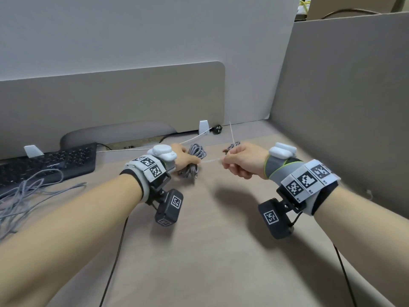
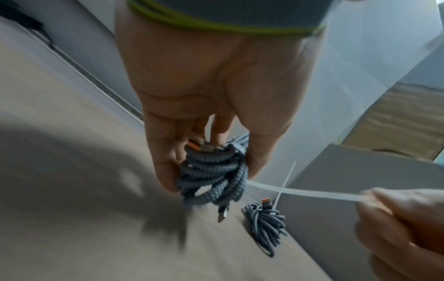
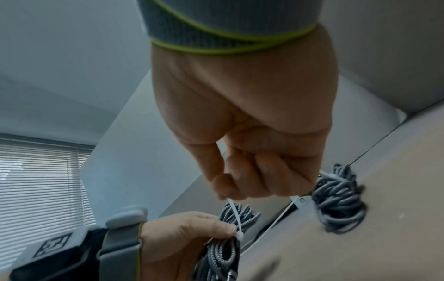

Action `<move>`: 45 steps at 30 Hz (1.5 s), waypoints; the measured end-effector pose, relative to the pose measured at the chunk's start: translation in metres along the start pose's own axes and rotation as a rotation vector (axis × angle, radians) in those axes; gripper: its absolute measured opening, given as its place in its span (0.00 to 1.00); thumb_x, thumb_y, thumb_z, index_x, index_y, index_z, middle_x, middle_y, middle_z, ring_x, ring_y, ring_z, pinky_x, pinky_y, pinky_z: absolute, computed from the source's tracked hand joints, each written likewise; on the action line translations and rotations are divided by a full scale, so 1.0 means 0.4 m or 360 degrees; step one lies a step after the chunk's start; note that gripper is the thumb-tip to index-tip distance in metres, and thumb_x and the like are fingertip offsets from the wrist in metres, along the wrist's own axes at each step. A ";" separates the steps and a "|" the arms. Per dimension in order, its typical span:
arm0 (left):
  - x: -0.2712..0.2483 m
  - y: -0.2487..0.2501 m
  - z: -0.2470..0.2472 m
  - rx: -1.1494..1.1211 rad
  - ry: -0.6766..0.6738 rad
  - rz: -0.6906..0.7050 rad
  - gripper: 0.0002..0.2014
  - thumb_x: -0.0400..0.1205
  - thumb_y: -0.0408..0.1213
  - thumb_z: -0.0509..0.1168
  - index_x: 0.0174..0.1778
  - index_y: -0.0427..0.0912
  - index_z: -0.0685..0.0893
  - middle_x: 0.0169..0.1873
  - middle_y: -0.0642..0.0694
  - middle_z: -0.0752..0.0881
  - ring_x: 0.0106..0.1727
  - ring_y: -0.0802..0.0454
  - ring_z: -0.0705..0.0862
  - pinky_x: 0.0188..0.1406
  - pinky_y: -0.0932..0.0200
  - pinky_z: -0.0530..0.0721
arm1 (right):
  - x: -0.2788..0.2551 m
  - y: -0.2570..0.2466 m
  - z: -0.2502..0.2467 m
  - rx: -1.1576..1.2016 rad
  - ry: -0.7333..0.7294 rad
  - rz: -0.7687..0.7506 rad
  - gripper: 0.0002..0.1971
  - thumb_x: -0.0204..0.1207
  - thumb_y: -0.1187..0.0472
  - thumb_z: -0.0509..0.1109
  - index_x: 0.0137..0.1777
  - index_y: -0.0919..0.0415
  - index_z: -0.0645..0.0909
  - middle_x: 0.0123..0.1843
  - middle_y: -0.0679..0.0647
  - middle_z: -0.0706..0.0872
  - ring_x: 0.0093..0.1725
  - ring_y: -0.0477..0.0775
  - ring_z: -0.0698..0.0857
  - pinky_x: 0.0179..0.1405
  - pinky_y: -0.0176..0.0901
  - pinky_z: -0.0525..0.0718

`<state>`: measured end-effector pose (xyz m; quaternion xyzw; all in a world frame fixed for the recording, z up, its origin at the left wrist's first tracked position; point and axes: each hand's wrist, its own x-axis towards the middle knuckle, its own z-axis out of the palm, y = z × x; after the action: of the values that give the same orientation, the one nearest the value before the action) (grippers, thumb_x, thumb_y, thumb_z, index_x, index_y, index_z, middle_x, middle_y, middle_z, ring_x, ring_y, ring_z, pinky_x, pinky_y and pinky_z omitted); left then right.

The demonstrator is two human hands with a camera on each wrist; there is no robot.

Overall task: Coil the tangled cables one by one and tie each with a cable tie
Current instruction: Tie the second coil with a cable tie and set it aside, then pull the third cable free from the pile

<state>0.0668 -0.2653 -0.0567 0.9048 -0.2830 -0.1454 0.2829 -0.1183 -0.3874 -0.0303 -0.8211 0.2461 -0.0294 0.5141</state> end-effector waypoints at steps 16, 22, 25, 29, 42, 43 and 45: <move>0.061 0.056 0.068 -0.0852 -0.0298 -0.0124 0.08 0.83 0.37 0.66 0.40 0.39 0.81 0.32 0.46 0.84 0.32 0.50 0.83 0.36 0.54 0.86 | 0.005 0.062 -0.041 -0.0291 -0.0015 0.0061 0.12 0.81 0.61 0.64 0.35 0.61 0.80 0.26 0.55 0.80 0.15 0.49 0.69 0.20 0.36 0.68; -0.028 -0.061 -0.028 -0.0762 -0.0150 -0.0110 0.09 0.81 0.41 0.69 0.47 0.39 0.81 0.35 0.45 0.84 0.32 0.52 0.80 0.27 0.59 0.81 | -0.003 -0.027 0.051 -0.0271 -0.0058 -0.0042 0.11 0.79 0.62 0.65 0.34 0.62 0.80 0.26 0.56 0.80 0.17 0.51 0.70 0.19 0.36 0.68; -0.120 -0.135 -0.110 -0.0599 -0.0003 -0.0101 0.08 0.82 0.41 0.69 0.47 0.40 0.81 0.41 0.43 0.88 0.36 0.51 0.83 0.32 0.59 0.82 | -0.003 -0.094 0.135 -0.0280 -0.0138 -0.0132 0.11 0.78 0.62 0.65 0.34 0.61 0.80 0.25 0.56 0.80 0.18 0.52 0.70 0.19 0.36 0.68; -0.215 -0.248 -0.221 -0.0305 0.0145 -0.0119 0.03 0.79 0.35 0.69 0.40 0.41 0.83 0.38 0.41 0.89 0.27 0.50 0.80 0.22 0.64 0.72 | 0.005 -0.165 0.247 -0.0288 -0.0224 -0.0247 0.11 0.79 0.62 0.65 0.34 0.62 0.80 0.23 0.54 0.79 0.17 0.51 0.69 0.19 0.36 0.67; -0.401 -0.571 -0.407 0.0042 0.0135 -0.0654 0.28 0.78 0.24 0.65 0.73 0.46 0.69 0.60 0.36 0.81 0.35 0.41 0.89 0.19 0.56 0.84 | 0.091 -0.333 0.589 -0.0706 -0.0490 -0.0512 0.11 0.79 0.60 0.65 0.60 0.59 0.78 0.45 0.63 0.90 0.24 0.56 0.84 0.27 0.39 0.83; -0.400 -0.587 -0.410 0.0125 0.0143 -0.0652 0.32 0.76 0.27 0.70 0.75 0.47 0.68 0.61 0.37 0.81 0.39 0.39 0.90 0.26 0.50 0.89 | 0.102 -0.342 0.606 -0.0729 -0.0519 -0.0525 0.14 0.79 0.59 0.66 0.64 0.58 0.76 0.51 0.63 0.90 0.25 0.56 0.86 0.27 0.40 0.84; -0.391 -0.618 -0.417 0.0258 0.0168 -0.0648 0.39 0.69 0.36 0.75 0.76 0.50 0.67 0.63 0.38 0.83 0.42 0.39 0.91 0.39 0.41 0.91 | 0.124 -0.366 0.643 -0.0807 -0.0545 -0.0556 0.19 0.80 0.60 0.65 0.70 0.56 0.72 0.56 0.62 0.89 0.25 0.54 0.86 0.27 0.39 0.85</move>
<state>0.1188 0.0672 -0.0545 0.9694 -0.0900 -0.1288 0.1885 0.0577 -0.1442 -0.0355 -0.9454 0.0116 0.0834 0.3148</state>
